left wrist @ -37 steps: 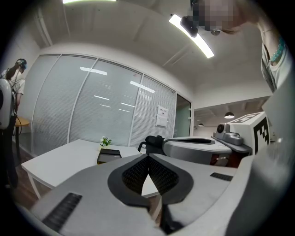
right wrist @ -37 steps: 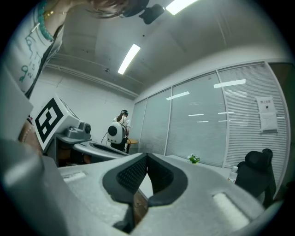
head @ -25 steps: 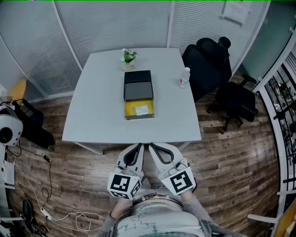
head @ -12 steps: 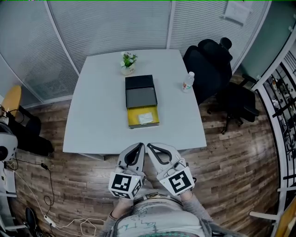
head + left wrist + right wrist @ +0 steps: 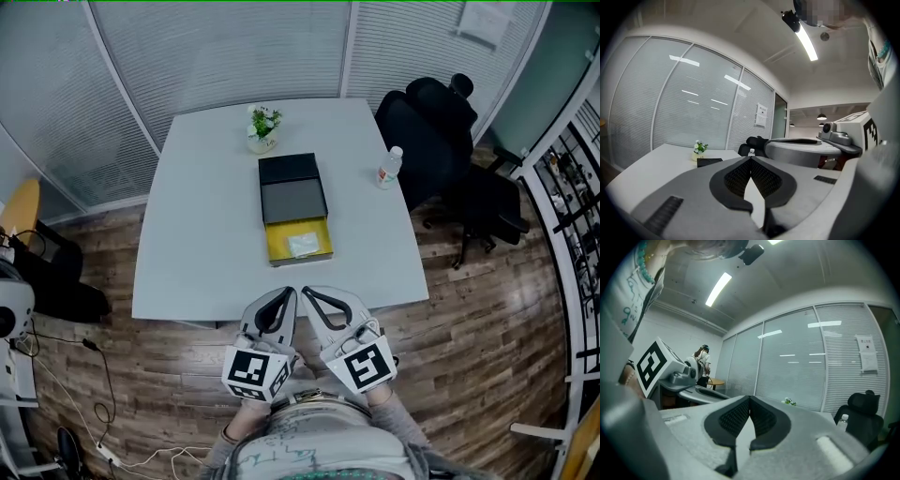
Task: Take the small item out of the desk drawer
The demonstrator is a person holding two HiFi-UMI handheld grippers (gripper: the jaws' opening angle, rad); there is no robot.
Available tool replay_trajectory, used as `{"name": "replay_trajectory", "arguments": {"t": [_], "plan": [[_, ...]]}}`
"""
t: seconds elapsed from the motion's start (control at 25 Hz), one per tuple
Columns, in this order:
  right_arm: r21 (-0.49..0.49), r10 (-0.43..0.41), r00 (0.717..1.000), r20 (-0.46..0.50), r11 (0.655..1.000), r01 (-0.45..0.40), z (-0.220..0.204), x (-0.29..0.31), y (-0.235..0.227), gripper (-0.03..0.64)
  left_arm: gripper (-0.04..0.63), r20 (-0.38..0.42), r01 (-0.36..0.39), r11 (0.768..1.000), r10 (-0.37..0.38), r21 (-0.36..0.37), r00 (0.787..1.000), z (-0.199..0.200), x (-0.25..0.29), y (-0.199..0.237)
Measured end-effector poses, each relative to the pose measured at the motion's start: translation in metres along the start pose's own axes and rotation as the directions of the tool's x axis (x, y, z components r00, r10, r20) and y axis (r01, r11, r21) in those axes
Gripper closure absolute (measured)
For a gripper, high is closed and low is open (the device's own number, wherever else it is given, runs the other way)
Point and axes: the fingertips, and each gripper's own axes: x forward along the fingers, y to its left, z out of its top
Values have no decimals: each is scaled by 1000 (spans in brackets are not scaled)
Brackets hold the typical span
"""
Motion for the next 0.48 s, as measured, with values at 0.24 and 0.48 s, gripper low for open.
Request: {"name": "replay_trajectory", "arguments": {"t": [0.24, 0.48], "plan": [[4, 4, 1000, -6, 1000, -4, -5, 13, 11, 614, 597, -2, 0, 1000, 0, 4, 1000, -2, -5, 16], [13, 5, 1000, -4, 1000, -5, -4, 13, 9, 614, 597, -6, -1, 1000, 1, -7, 1000, -4, -4, 16]]}}
